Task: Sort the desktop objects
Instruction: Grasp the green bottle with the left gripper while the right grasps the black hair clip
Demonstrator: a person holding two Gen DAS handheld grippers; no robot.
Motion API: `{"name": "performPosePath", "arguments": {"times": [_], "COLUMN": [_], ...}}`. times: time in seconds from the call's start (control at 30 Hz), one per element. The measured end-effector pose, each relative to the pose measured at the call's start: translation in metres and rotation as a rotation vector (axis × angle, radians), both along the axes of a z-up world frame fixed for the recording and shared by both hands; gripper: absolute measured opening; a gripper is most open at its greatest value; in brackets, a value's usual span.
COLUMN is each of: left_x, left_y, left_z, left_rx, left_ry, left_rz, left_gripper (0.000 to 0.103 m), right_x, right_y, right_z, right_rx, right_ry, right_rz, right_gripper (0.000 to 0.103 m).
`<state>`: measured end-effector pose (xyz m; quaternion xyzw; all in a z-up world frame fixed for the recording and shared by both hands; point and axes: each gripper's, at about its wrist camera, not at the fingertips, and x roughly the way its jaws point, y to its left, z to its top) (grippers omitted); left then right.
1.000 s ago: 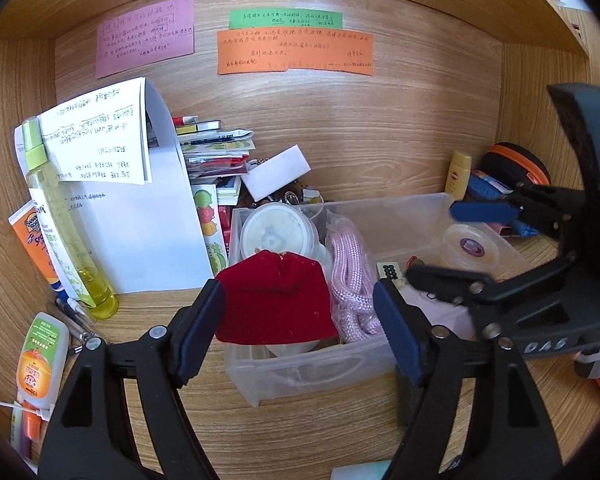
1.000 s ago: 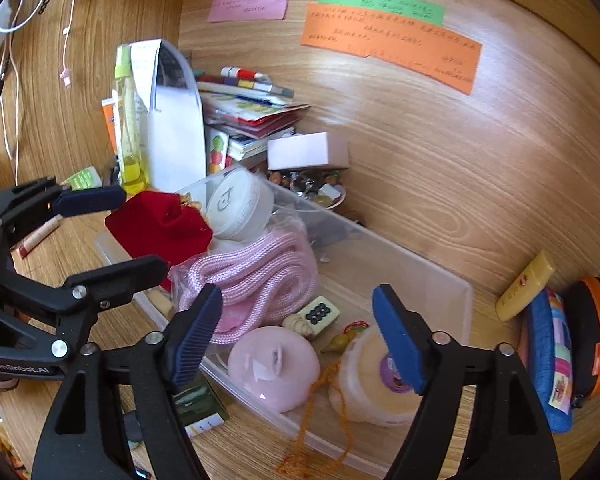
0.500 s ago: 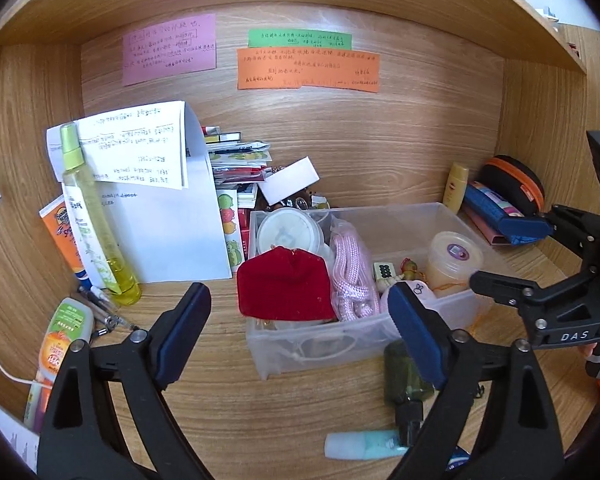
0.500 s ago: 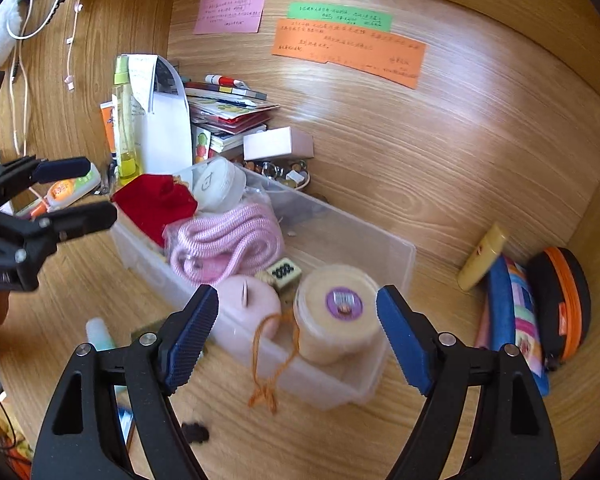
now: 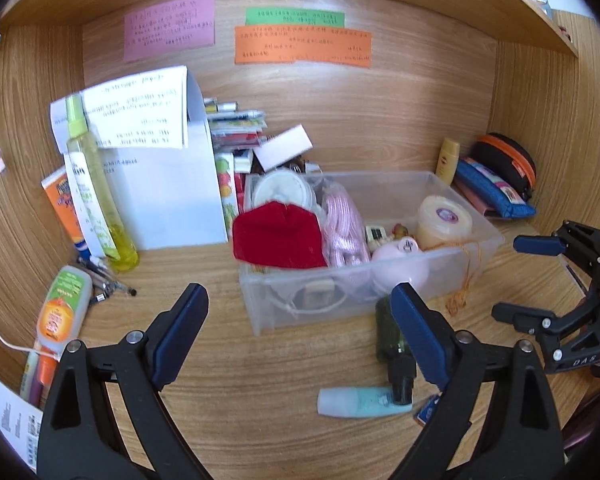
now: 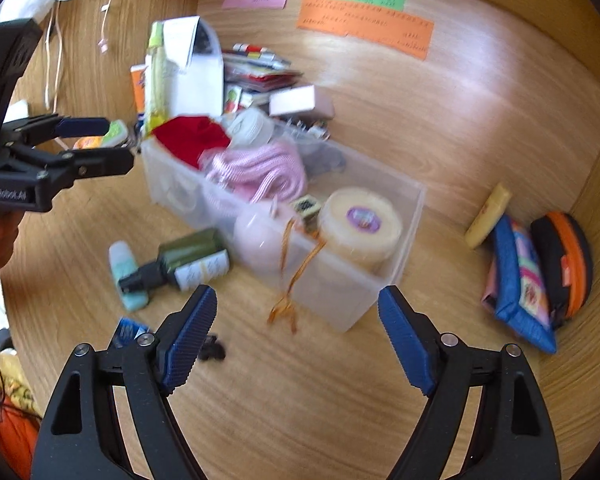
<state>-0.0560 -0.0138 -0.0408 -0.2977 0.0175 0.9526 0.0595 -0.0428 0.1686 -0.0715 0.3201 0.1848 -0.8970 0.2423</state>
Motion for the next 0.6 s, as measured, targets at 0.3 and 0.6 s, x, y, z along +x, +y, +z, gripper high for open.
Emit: {"name": "performPosePath", "arguments": {"times": [0.3, 0.6], "left_x": [-0.009, -0.025], "left_y": [0.022, 0.047], "left_z": [-0.031, -0.042], "left_rx": [-0.020, -0.030], "left_ry": [-0.104, -0.146], "left_rz": [-0.063, -0.108], "left_gripper": [0.093, 0.093], "right_x": [0.006, 0.004], "right_y": [-0.003, -0.008], "right_z": [-0.025, -0.042], "right_rx": [-0.016, -0.036], "right_ry": [-0.067, -0.179], "right_rz": [0.027, 0.112], "right_gripper": [0.078, 0.048]}}
